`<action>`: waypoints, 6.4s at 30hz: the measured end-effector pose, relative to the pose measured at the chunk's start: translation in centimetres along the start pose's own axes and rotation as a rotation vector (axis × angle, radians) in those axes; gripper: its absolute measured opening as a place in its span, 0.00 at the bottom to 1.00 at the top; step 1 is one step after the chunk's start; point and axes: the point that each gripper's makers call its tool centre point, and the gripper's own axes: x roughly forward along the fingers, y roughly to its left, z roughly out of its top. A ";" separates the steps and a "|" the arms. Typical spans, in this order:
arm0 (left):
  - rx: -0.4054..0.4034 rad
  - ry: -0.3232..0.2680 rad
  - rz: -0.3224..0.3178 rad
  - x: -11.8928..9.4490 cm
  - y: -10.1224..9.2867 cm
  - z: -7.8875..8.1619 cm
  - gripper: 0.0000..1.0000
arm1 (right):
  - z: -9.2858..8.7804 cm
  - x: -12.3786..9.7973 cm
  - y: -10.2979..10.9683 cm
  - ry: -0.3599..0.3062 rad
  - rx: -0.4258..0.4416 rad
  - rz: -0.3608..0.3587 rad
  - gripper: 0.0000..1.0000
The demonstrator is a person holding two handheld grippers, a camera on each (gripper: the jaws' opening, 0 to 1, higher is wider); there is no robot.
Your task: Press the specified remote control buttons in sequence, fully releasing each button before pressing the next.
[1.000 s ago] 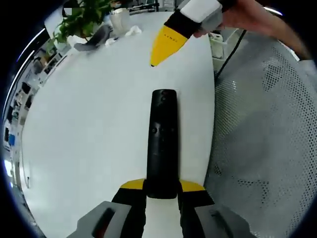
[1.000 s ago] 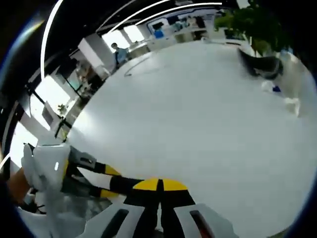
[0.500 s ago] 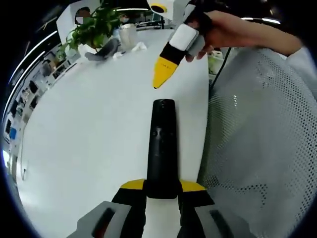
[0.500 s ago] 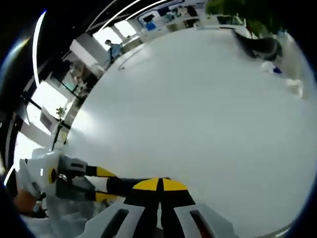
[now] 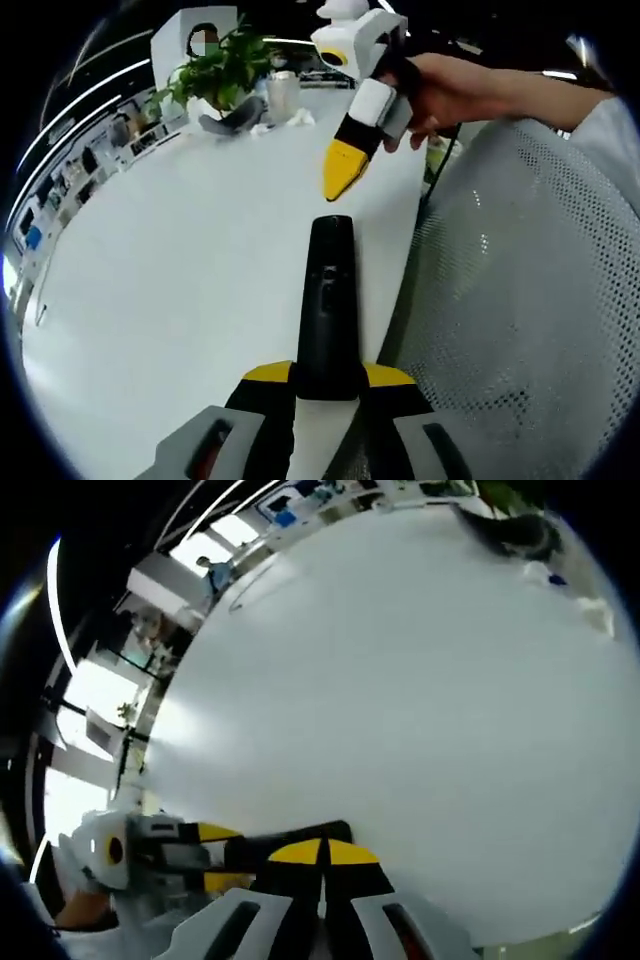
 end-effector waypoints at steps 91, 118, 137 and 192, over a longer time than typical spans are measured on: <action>0.008 -0.066 -0.003 0.7 -0.2 1.1 0.24 | -0.2 1.0 0.6 -0.020 -0.040 0.014 0.00; 0.006 -0.074 -0.004 0.6 -0.2 1.1 0.24 | -0.2 1.0 0.6 -0.007 -0.030 0.026 0.00; 0.007 -0.078 -0.005 0.7 -0.2 1.1 0.24 | -0.4 1.2 1.5 0.018 -0.038 0.062 0.00; 0.169 -0.063 -0.122 -0.1 -0.5 0.1 0.25 | -1.4 1.5 1.9 -0.178 0.089 -0.128 0.00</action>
